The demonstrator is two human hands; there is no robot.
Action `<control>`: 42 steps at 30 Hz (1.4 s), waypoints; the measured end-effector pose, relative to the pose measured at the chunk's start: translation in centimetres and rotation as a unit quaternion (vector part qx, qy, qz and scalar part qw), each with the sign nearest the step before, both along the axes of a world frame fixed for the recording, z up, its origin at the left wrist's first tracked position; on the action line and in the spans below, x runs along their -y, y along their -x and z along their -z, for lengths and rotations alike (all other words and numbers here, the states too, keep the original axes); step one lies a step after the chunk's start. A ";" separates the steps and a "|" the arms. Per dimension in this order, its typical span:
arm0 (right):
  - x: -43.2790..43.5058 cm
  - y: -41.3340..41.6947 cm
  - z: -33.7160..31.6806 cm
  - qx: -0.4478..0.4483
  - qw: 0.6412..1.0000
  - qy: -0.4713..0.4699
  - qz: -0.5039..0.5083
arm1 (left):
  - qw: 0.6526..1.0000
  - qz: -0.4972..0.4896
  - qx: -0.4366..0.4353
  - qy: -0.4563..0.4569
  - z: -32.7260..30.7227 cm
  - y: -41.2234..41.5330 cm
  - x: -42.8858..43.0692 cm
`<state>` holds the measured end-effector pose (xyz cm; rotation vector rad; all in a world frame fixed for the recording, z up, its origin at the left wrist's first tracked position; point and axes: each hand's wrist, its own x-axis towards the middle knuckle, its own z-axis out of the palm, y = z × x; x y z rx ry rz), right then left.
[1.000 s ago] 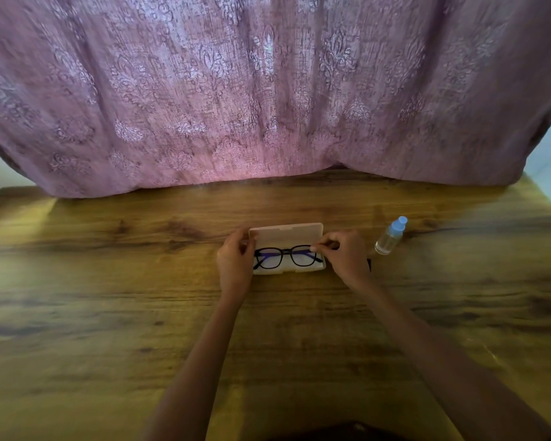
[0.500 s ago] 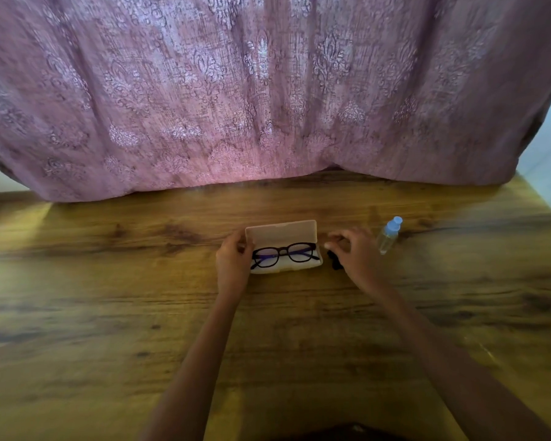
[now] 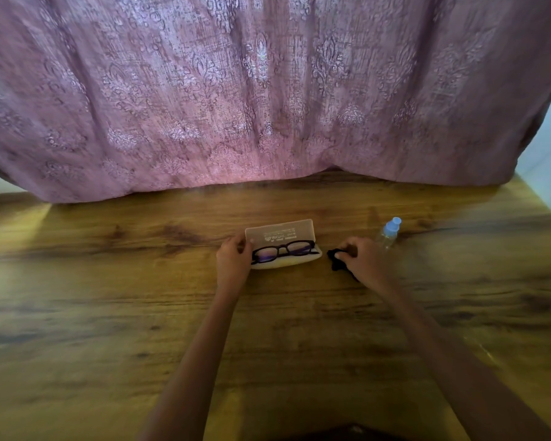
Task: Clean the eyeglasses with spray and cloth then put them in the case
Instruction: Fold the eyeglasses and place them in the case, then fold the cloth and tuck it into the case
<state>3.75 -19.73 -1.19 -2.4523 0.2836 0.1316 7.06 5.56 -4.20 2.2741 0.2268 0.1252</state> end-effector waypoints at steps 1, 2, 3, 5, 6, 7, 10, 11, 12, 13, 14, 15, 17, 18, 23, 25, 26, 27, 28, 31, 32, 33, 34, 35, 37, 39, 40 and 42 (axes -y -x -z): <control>0.0 0.0 -0.3 -0.002 1.000 -0.011 0.003 | 1.000 0.001 0.000 -0.003 0.0 0.0 -0.1; 0.1 -0.1 -0.6 -0.005 1.000 -0.025 0.008 | 1.000 0.001 -0.002 -0.001 0.0 -0.1 -0.1; 0.1 -0.1 -1.0 -0.007 0.999 -0.042 0.013 | 1.000 0.001 -0.005 0.003 0.0 -0.1 -0.2; 0.3 -0.3 -1.6 -0.006 0.996 -0.081 0.027 | 1.000 -0.003 -0.010 0.003 0.0 -0.1 -0.3; 0.4 -0.3 -1.9 -0.005 0.994 -0.101 0.034 | 1.000 -0.010 -0.009 0.001 0.0 -0.1 -0.3; 0.5 -0.3 -2.3 -0.003 0.991 -0.125 0.039 | 1.000 -0.026 -0.003 -0.002 -0.3 0.0 -0.2; 0.4 -0.2 -3.3 0.003 0.973 -0.225 0.056 | 0.993 -0.082 0.076 -0.023 -2.0 1.0 0.5; 0.3 -0.1 -3.6 0.005 0.966 -0.251 0.056 | 0.991 -0.080 0.109 -0.026 -2.8 1.5 1.0; 0.1 0.0 -3.9 0.004 0.961 -0.271 0.055 | 0.990 -0.063 0.128 -0.017 -3.5 2.1 1.4; -0.1 0.0 -4.2 0.004 0.956 -0.290 0.050 | 0.991 -0.033 0.130 0.004 -4.2 2.7 2.0; -0.3 0.0 -4.4 0.003 0.950 -0.308 0.045 | 0.993 0.007 0.113 0.032 -4.9 3.3 2.5; -0.6 0.1 -4.7 0.001 0.944 -0.328 0.040 | 0.993 0.049 0.085 0.061 -5.5 3.8 3.0; -1.2 0.2 -5.1 -0.004 0.931 -0.364 0.022 | 0.985 0.122 0.020 0.120 -6.3 4.5 3.8; -1.5 0.2 -5.4 -0.005 0.926 -0.376 0.010 | 0.976 0.151 -0.017 0.155 -6.7 4.7 4.1; -2.8 0.4 -5.8 0.004 0.917 -0.399 -0.017 | 0.921 0.202 -0.121 0.310 -7.9 5.3 5.1; -3.1 0.5 -5.6 0.018 0.917 -0.399 -0.010 | 0.917 0.183 -0.110 0.338 -8.0 5.2 5.4; -3.1 0.5 -5.4 0.018 0.916 -0.401 -0.002 | 0.916 0.169 -0.105 0.350 -8.1 5.1 5.4; -3.1 0.6 -5.4 0.010 0.915 -0.404 0.004 | 0.916 0.156 -0.100 0.357 -8.0 5.0 5.5; -3.0 0.7 -5.3 -0.005 0.914 -0.406 0.005 | 0.917 0.144 -0.096 0.359 -8.1 5.0 5.5; -2.6 1.0 -5.0 -0.055 0.906 -0.420 -0.015 | 0.921 0.115 -0.080 0.363 -8.1 4.8 5.4; -2.4 1.1 -5.0 -0.061 0.900 -0.430 -0.022 | 0.921 0.108 -0.077 0.366 -8.2 4.8 5.3; -2.3 1.1 -5.0 -0.061 0.894 -0.443 -0.023 | 0.921 0.105 -0.074 0.368 -8.3 4.6 5.3; -2.3 1.1 -4.9 -0.055 0.888 -0.457 -0.018 | 0.920 0.104 -0.072 0.370 -8.3 4.6 5.2; -2.2 1.1 -4.9 -0.050 0.883 -0.466 -0.008 | 0.918 0.103 -0.069 0.376 -8.3 4.6 5.1; -2.0 1.0 -4.9 -0.042 0.879 -0.475 0.013 | 0.913 0.091 -0.067 0.392 -8.4 4.7 4.9; -1.9 0.9 -4.9 -0.049 0.876 -0.480 0.023 | 0.911 0.079 -0.063 0.399 -8.4 4.8 4.6; -1.8 0.9 -4.9 -0.055 0.876 -0.478 0.022 | 0.912 0.076 -0.060 0.399 -8.4 4.8 4.5; -1.9 1.0 -5.2 -0.073 0.879 -0.471 0.010 | 0.912 0.074 -0.053 0.399 -8.5 4.8 4.4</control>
